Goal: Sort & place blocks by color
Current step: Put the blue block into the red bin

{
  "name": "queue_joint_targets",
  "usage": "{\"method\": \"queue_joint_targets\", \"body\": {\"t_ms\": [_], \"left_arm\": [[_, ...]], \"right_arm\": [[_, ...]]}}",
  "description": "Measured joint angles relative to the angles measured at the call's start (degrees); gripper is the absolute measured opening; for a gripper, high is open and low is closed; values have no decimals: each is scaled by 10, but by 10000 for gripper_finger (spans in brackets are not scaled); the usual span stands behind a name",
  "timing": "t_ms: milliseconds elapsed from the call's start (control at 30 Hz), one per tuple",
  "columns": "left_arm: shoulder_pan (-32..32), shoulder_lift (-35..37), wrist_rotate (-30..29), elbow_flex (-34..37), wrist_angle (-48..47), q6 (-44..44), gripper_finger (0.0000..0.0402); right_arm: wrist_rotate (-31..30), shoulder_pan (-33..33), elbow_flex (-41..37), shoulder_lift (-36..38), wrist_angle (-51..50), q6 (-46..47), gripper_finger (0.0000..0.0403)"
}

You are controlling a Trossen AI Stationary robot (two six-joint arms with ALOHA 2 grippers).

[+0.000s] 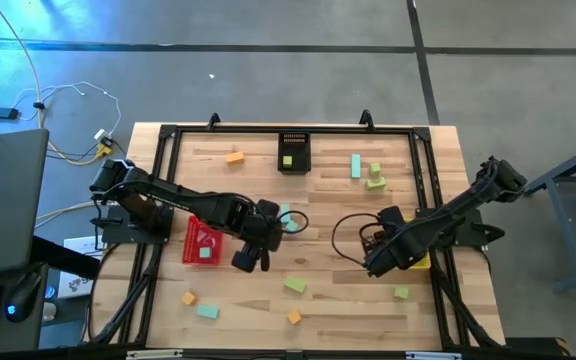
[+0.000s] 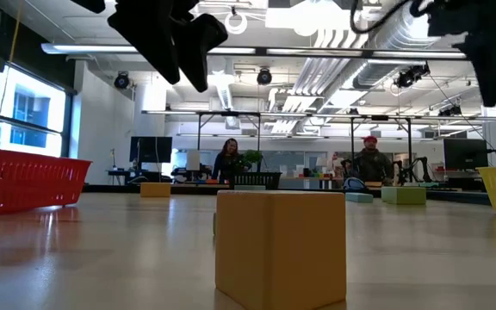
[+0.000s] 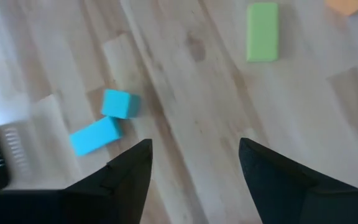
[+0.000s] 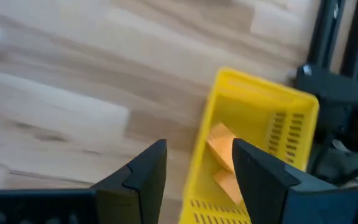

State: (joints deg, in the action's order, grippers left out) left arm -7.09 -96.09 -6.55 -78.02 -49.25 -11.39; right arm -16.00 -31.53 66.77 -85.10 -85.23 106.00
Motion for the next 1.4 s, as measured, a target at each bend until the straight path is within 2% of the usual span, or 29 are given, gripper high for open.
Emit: {"method": "queue_joint_targets", "body": {"t_ms": [100, 233, 367, 600, 1067, 1400], "left_arm": [[0, 0, -26, 0, 16, -29, 245], [7, -1, -26, 0, 54, -74, 252], [25, -9, -19, 0, 80, -110, 252], [72, -39, 43, 0, 112, -132, 252], [139, -140, 44, 0, 151, -178, 252], [146, -185, 49, 0, 165, -189, 252]], "right_arm": [[-38, 0, 9, 0, 0, 0, 169], [-61, 4, 10, 0, -1, -7, 169], [-61, 11, 10, 0, -1, -11, 169], [-64, 13, 10, 0, 3, -17, 169], [-75, 13, 10, 0, 21, -17, 169], [-77, 12, 10, 0, 30, -15, 169]]}}
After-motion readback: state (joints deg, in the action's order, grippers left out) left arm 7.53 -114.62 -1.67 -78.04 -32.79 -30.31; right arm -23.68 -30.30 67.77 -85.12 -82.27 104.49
